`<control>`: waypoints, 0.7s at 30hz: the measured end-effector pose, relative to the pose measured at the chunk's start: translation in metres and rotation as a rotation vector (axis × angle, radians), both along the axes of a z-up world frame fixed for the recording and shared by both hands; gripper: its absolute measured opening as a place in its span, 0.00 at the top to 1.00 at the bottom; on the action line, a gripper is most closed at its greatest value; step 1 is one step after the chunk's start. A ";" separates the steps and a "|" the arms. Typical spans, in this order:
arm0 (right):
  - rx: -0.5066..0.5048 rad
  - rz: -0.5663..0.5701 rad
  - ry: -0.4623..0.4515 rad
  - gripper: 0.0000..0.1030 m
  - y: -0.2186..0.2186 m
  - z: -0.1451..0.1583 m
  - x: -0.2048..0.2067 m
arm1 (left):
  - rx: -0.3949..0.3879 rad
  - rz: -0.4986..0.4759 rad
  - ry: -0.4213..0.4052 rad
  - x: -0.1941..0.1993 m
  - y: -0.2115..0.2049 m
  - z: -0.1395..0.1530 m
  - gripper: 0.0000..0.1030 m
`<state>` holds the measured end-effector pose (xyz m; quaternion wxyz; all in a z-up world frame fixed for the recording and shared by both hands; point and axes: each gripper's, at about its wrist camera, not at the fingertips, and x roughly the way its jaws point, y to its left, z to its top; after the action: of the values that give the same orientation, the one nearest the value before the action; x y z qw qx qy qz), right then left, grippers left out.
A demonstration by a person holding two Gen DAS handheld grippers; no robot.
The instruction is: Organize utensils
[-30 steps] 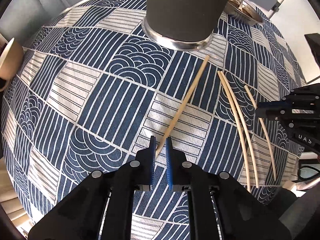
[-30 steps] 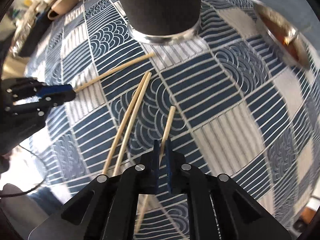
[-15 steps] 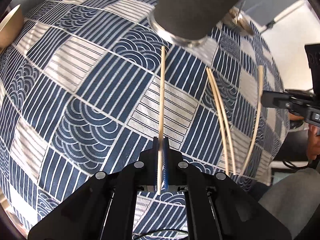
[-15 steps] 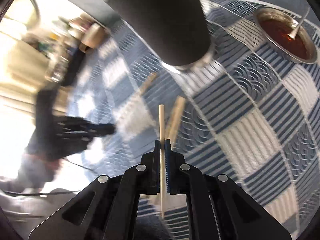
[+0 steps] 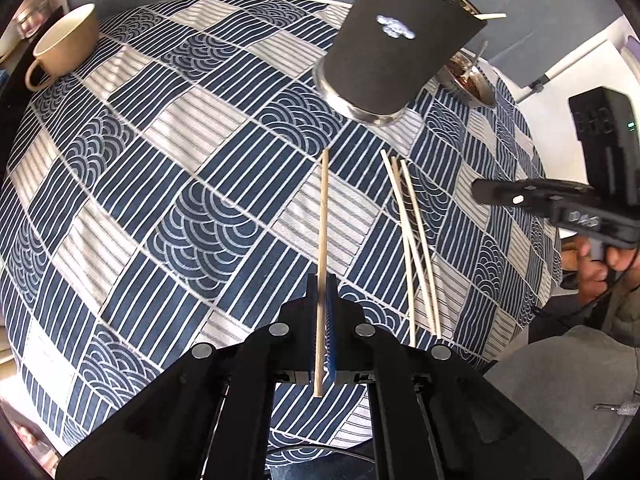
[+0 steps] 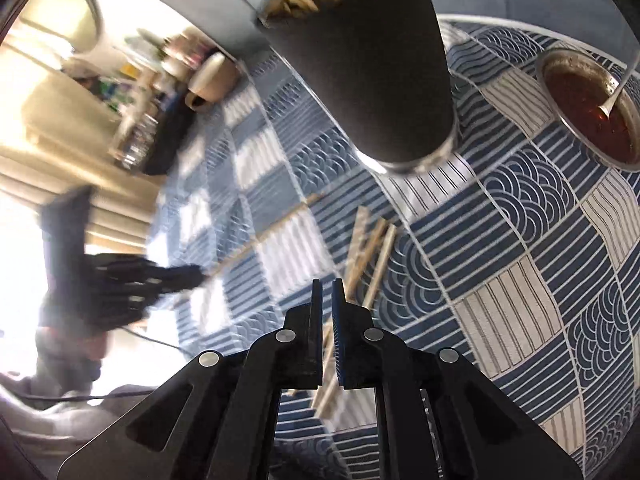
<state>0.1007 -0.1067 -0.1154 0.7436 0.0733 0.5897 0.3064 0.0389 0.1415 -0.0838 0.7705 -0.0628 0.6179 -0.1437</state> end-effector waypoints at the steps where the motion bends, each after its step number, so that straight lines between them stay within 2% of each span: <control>1: -0.040 -0.004 0.002 0.93 0.003 -0.007 0.002 | 0.007 0.007 0.007 -0.001 0.002 -0.002 0.96; 6: -0.119 0.043 0.025 0.92 0.022 -0.031 0.002 | 0.028 0.022 0.043 -0.008 0.009 -0.017 0.96; 7: -0.172 0.049 0.010 0.82 0.026 -0.035 0.002 | 0.021 0.023 0.056 -0.009 0.011 -0.022 0.96; 8: -0.207 0.051 0.000 0.76 0.030 -0.038 0.001 | 0.024 0.023 0.063 -0.011 0.012 -0.026 0.96; 13: -0.228 0.049 0.008 0.76 0.037 -0.045 -0.003 | 0.048 0.017 0.086 -0.014 0.016 -0.045 0.96; 16: -0.216 0.050 0.017 0.77 0.040 -0.046 -0.004 | 0.039 0.012 0.071 -0.013 0.016 -0.046 0.96; 21: -0.237 0.060 0.014 0.80 0.050 -0.049 -0.005 | 0.083 -0.042 0.043 0.000 0.006 -0.046 0.94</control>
<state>0.0953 -0.0566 -0.1642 0.7334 -0.0308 0.6290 0.2559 0.0393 0.1478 -0.1297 0.7559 -0.0208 0.6409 -0.1325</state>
